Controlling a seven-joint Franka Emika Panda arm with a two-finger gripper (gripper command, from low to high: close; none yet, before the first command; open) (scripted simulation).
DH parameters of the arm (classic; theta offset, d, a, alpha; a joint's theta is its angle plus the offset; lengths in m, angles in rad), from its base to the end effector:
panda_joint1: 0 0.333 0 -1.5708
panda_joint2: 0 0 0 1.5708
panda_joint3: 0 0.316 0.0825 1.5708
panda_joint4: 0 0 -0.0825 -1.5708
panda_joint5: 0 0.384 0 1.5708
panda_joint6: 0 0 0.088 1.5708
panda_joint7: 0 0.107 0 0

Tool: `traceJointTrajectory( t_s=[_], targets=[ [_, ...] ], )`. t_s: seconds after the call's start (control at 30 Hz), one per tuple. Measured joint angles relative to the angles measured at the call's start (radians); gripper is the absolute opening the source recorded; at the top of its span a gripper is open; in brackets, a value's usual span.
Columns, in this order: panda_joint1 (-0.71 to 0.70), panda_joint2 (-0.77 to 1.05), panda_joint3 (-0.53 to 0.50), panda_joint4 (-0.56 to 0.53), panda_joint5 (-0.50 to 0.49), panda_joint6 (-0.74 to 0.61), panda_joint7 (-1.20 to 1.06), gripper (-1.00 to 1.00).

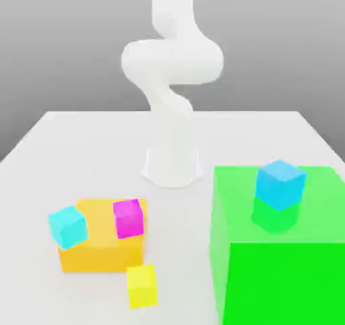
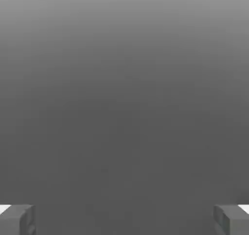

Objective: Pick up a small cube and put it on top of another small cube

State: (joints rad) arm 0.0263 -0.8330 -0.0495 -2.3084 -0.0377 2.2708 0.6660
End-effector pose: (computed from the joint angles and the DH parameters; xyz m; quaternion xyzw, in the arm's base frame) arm 0.3342 -0.0172 0.7128 -0.8699 0.3058 -0.3665 0.1242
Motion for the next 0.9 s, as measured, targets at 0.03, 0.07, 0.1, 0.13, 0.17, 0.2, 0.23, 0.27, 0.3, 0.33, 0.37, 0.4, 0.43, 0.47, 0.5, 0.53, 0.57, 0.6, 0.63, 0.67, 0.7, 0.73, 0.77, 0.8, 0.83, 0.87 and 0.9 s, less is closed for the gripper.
traceJointTrajectory(
  t_s=[0.03,0.07,0.1,0.13,0.17,0.2,0.23,0.27,0.3,0.33,0.37,0.4,0.43,0.47,0.5,0.53,0.57,0.6,0.63,0.67,0.7,0.73,0.77,0.8,0.83,0.87,0.9],
  targets=[
    [0.011,-0.013,-0.022,-0.004,-0.016,-0.012,-0.058,0.0],
    [0.022,-0.026,-0.043,-0.008,-0.032,-0.023,-0.114,0.0],
    [0.033,-0.037,-0.064,-0.011,-0.047,-0.033,-0.168,0.0],
    [0.046,-0.049,-0.087,-0.015,-0.065,-0.043,-0.22,0.0],
    [0.057,-0.059,-0.108,-0.019,-0.08,-0.052,-0.274,0.0],
    [0.066,-0.068,-0.129,-0.023,-0.093,-0.061,-0.328,0.0],
    [0.076,-0.077,-0.15,-0.027,-0.108,-0.069,-0.382,0.0],
    [0.087,-0.086,-0.172,-0.032,-0.123,-0.076,-0.436,0.0],
    [0.098,-0.093,-0.194,-0.036,-0.138,-0.083,-0.49,0.0],
    [0.108,-0.1,-0.217,-0.041,-0.153,-0.089,-0.543,0.0],
    [0.119,-0.106,-0.24,-0.045,-0.168,-0.095,-0.597,0.0],
    [0.13,-0.111,-0.262,-0.05,-0.183,-0.1,-0.65,0.0],
    [0.141,-0.116,-0.286,-0.055,-0.198,-0.105,-0.704,0.0],
    [0.152,-0.12,-0.309,-0.059,-0.212,-0.109,-0.758,0.0],
    [0.163,-0.123,-0.333,-0.064,-0.227,-0.113,-0.812,0.0],
    [0.175,-0.125,-0.357,-0.069,-0.242,-0.115,-0.865,0.0],
    [0.187,-0.126,-0.381,-0.075,-0.257,-0.117,-0.918,0.0],
    [0.2,-0.127,-0.406,-0.08,-0.272,-0.119,-0.971,0.0],
    [0.212,-0.126,-0.431,-0.085,-0.287,-0.12,-1.024,0.0],
    [0.225,-0.125,-0.456,-0.09,-0.302,-0.12,-1.078,0.0],
    [0.239,-0.123,-0.482,-0.096,-0.317,-0.119,-1.13,0.0],
    [0.253,-0.12,-0.507,-0.101,-0.332,-0.118,-1.183,0.0],
    [0.268,-0.116,-0.534,-0.107,-0.347,-0.117,-1.235,0.0],
    [0.283,-0.111,-0.56,-0.112,-0.362,-0.114,-1.287,0.0],
    [0.299,-0.105,-0.587,-0.118,-0.378,-0.111,-1.338,0.0],
    [0.315,-0.099,-0.614,-0.123,-0.393,-0.107,-1.39,0.0],
    [0.332,-0.091,-0.641,-0.129,-0.408,-0.102,-1.441,0.0]
  ],
)
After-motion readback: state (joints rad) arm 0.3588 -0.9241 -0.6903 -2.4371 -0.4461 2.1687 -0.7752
